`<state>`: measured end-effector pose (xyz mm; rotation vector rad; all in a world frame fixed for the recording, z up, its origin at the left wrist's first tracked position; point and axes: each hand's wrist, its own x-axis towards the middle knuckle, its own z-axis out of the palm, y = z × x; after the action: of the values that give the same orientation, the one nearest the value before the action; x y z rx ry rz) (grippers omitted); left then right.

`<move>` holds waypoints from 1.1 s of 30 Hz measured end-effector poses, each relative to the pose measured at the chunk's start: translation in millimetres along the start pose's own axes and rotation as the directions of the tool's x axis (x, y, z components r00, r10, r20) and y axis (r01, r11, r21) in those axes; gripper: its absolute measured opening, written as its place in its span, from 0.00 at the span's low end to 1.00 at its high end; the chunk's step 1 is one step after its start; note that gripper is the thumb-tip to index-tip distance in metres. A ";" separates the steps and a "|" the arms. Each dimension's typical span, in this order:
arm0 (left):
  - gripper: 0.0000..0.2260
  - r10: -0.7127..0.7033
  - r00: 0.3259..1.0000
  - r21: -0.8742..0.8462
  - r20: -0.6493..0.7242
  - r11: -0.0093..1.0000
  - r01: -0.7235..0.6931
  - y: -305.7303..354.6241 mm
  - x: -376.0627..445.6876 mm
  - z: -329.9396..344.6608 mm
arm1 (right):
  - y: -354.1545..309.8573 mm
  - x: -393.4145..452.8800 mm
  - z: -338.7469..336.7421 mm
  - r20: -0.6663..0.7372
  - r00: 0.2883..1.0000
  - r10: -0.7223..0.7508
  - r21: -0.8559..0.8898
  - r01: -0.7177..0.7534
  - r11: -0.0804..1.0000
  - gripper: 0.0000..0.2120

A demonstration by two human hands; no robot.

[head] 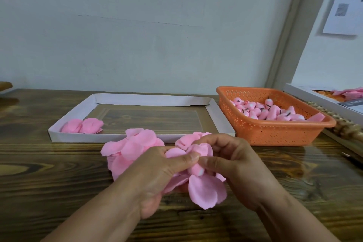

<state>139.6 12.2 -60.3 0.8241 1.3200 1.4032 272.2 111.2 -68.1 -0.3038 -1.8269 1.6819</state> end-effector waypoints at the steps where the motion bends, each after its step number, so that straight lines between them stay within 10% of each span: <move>1: 0.11 -0.015 1.000 0.000 0.005 1.000 0.015 0.6 -0.3 -0.3 | 0.2 0.5 -0.4 0.011 1.000 0.000 0.021 0.000 1.000 0.08; 13: 0.11 -0.066 0.996 -0.236 -0.055 0.970 0.051 -4.6 1.1 -0.8 | -4.8 -0.5 0.8 -0.141 0.990 0.010 0.022 -0.007 1.000 0.10; 25: 0.03 -0.087 0.938 0.019 -0.335 0.995 0.100 -6.8 5.3 -0.9 | -3.2 -10.0 12.8 -0.105 0.991 -0.080 -0.205 0.057 0.977 0.11; 33: 0.11 -0.013 0.986 0.232 -0.163 0.971 0.051 4.9 -1.6 2.1 | -25.6 1.7 10.5 0.050 0.999 -0.008 -0.556 0.034 0.831 0.10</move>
<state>141.0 11.8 -54.9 0.8544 1.6409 1.3261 270.9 99.6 -43.0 -0.4869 -2.3232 1.1061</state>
